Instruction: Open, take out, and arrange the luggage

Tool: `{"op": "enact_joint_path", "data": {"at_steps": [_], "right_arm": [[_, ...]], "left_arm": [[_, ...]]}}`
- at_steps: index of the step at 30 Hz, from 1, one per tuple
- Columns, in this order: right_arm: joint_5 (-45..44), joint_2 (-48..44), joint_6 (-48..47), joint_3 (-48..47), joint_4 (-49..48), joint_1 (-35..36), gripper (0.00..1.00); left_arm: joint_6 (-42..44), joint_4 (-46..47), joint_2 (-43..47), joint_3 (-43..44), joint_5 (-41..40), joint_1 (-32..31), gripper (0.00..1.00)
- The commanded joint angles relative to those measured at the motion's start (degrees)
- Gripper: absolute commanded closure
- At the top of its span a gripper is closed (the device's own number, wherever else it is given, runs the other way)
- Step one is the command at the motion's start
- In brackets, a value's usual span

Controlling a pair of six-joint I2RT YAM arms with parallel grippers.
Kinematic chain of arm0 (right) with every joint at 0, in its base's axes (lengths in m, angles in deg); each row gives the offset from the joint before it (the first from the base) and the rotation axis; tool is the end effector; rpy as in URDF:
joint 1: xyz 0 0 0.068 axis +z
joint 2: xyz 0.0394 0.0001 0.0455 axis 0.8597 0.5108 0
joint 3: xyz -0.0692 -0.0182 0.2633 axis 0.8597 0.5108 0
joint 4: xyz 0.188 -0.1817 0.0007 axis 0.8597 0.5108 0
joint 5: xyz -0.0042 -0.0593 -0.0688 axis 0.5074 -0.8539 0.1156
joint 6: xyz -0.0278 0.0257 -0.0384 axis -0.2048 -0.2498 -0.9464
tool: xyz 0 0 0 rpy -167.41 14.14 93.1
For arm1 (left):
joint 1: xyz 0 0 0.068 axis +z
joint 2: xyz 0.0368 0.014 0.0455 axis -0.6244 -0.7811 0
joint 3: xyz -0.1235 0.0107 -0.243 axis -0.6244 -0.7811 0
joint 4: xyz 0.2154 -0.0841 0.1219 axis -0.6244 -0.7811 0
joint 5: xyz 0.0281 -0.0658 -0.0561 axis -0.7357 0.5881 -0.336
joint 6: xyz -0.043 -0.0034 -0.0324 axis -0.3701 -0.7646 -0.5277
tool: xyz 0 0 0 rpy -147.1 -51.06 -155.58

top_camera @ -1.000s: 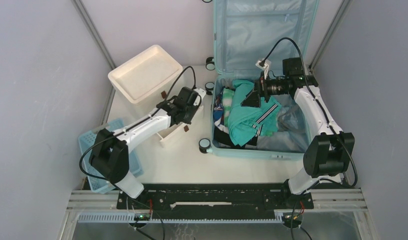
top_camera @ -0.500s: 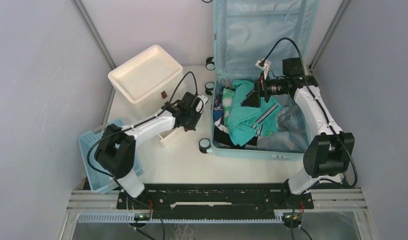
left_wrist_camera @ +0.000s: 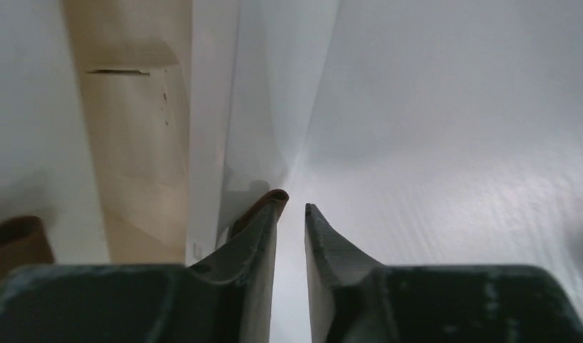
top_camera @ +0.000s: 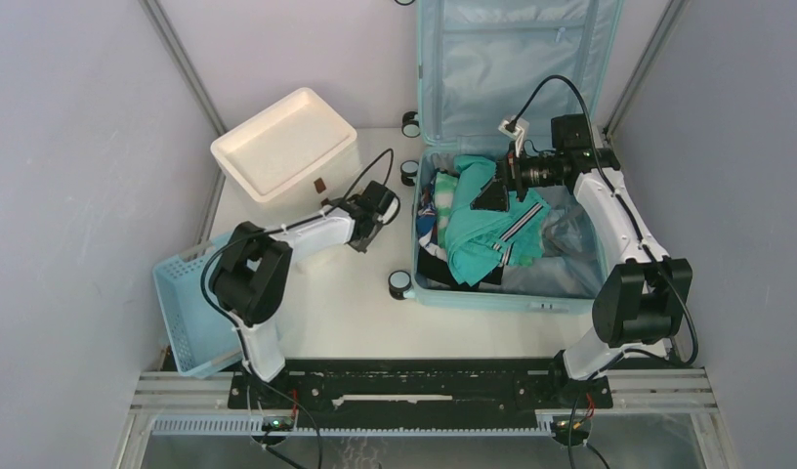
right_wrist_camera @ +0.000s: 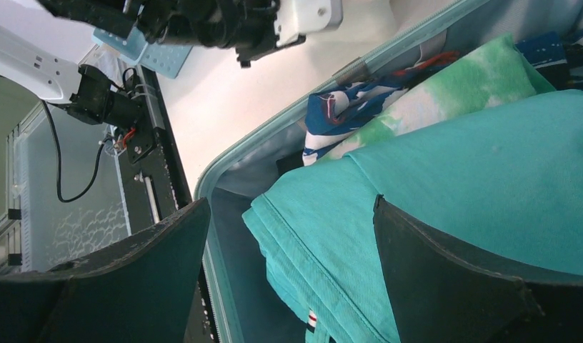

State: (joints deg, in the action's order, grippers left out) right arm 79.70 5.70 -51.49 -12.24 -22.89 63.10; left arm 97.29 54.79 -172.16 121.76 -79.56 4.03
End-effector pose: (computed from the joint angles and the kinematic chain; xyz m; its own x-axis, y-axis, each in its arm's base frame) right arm 0.3277 0.0535 0.3336 -0.5227 -0.2211 -0.8234 -0.8245 0.3766 0.4222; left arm 0.3103 -0.1967 0.1785 -0.6934 0.6273 -0.3546 0.4830 0.7697 0.4173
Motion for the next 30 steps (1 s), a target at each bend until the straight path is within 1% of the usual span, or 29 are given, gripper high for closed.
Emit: {"op": "enact_joint_path", "data": {"at_steps": [1, 6, 8, 11, 13, 17, 20, 23, 26, 30], "right_arm": [[0.5, -0.3, -1.3, 0.1, -1.5, -0.2, 0.08], [0.4, -0.4, -1.4, 0.1, -1.5, -0.4, 0.08], [0.4, -0.4, -1.4, 0.0, -1.5, -0.5, 0.08], [0.3, -0.5, -1.4, 0.0, -1.4, -0.7, 0.08], [0.2, -0.5, -1.5, 0.0, -1.3, -0.8, 0.08], [0.0, -0.6, -1.7, 0.0, -1.2, -0.7, 0.08], [0.0, -0.5, -1.8, -0.3, -1.1, -0.7, 0.08], [0.2, 0.0, -1.8, -0.7, -0.9, -0.7, 0.08], [0.3, 0.0, -2.0, -0.9, -0.6, -0.7, 0.08], [0.3, -0.5, -2.2, -0.3, -0.9, -0.9, 0.08]], "left_arm": [[4.6, 0.2, -1.0, 5.4, -6.7, 5.5, 0.71], [5.9, 0.8, -2.5, 7.5, -6.5, 8.0, 0.59], [6.4, 1.3, -2.5, 7.8, -6.8, 8.2, 0.57], [6.5, 1.8, -1.7, 7.8, -6.9, 8.2, 0.55], [6.2, 1.6, 0.2, 7.4, -4.8, 8.2, 0.55], [5.6, 1.9, 7.0, 5.0, 1.9, 8.2, 0.59], [6.2, 3.3, 10.7, 1.9, 3.0, 8.3, 0.61], [7.0, 3.1, 10.1, 1.7, 1.2, 9.2, 0.72], [6.6, 1.9, 8.2, 3.6, 0.6, 11.3, 0.82], [6.5, 0.6, 5.0, 8.4, 0.6, 14.8, 0.83]]}}
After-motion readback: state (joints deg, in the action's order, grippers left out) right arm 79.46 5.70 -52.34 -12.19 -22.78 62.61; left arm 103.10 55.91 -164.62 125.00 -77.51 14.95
